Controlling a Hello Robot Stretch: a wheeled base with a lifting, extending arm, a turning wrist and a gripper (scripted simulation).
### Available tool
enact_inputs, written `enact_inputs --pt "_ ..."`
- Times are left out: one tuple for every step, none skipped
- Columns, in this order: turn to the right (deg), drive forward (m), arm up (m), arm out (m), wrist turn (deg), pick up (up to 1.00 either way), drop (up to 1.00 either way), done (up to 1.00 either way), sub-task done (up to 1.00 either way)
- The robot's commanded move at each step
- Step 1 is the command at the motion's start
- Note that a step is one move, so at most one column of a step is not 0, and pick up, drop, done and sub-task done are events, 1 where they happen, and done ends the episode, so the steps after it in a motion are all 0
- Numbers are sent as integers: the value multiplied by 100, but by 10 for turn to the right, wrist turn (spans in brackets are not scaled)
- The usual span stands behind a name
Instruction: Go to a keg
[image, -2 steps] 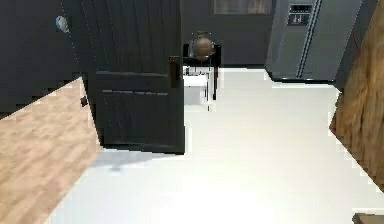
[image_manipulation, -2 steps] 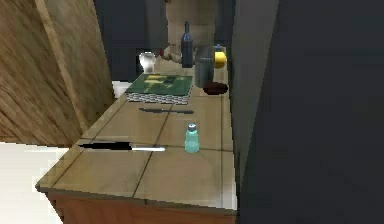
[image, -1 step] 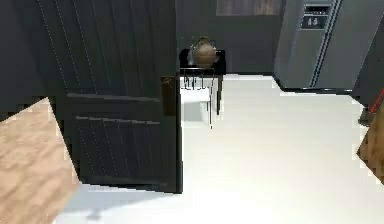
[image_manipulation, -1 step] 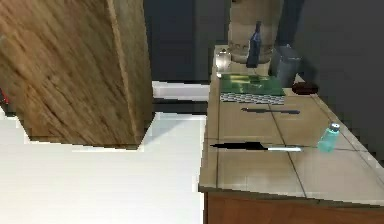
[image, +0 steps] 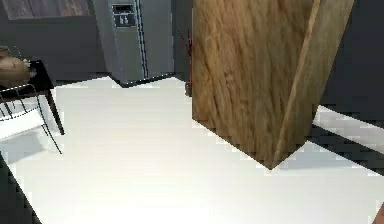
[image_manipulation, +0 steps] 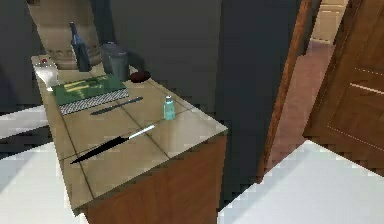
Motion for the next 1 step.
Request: enact_inputs --pt "270 0 0 0 0 0 0 0 0"
